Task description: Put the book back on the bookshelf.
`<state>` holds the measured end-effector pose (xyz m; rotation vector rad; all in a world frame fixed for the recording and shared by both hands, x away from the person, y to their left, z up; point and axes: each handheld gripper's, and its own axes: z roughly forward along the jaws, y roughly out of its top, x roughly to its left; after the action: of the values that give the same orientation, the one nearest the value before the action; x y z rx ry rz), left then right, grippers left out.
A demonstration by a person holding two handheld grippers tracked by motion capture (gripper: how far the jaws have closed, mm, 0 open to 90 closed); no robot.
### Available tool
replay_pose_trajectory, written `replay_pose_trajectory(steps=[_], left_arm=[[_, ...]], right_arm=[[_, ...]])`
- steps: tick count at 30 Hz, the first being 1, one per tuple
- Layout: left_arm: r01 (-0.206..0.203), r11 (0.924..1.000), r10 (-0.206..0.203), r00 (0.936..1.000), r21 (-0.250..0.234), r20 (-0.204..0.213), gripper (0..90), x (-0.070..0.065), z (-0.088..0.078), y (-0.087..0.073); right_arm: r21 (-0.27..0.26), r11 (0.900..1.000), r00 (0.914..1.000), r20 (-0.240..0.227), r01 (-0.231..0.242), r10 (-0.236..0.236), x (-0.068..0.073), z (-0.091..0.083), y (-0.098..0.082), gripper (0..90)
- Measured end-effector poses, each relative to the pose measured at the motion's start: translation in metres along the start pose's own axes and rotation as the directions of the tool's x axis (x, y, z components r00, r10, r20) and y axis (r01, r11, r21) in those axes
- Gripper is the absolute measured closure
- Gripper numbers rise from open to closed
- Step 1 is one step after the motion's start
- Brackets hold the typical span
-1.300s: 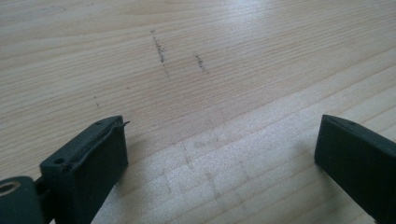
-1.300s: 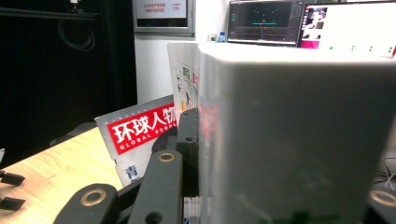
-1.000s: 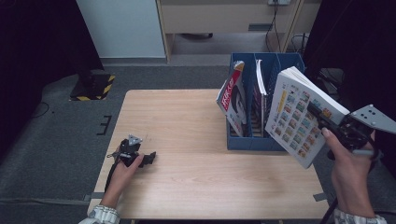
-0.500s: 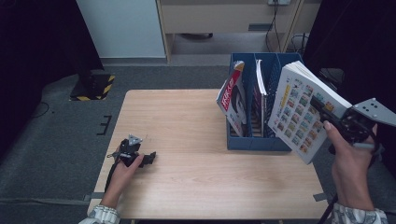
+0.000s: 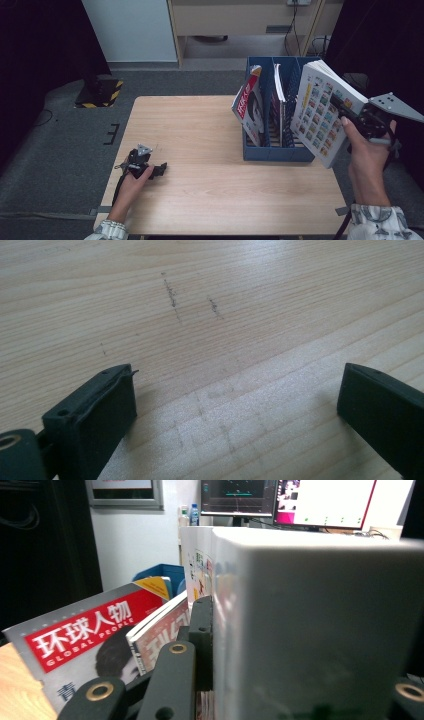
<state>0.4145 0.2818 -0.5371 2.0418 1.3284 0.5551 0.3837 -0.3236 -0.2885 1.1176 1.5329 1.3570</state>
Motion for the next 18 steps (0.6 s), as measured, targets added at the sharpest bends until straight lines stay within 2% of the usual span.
replay_pose_trajectory(steps=[8,18], left_arm=[[-0.001,1.0000,0.001,1.0000,0.000,-0.001,1.8,0.000,0.000,0.000],[-0.003,1.0000,0.003,1.0000,0.002,0.002,1.2,0.000,0.001,0.001]], right_arm=[[0.010,1.000,0.9991,0.041,0.011,-0.011,-0.003,0.014,0.004,73.7],[0.027,0.999,0.9951,0.098,-0.020,0.017,-0.009,0.030,-0.004,73.7]])
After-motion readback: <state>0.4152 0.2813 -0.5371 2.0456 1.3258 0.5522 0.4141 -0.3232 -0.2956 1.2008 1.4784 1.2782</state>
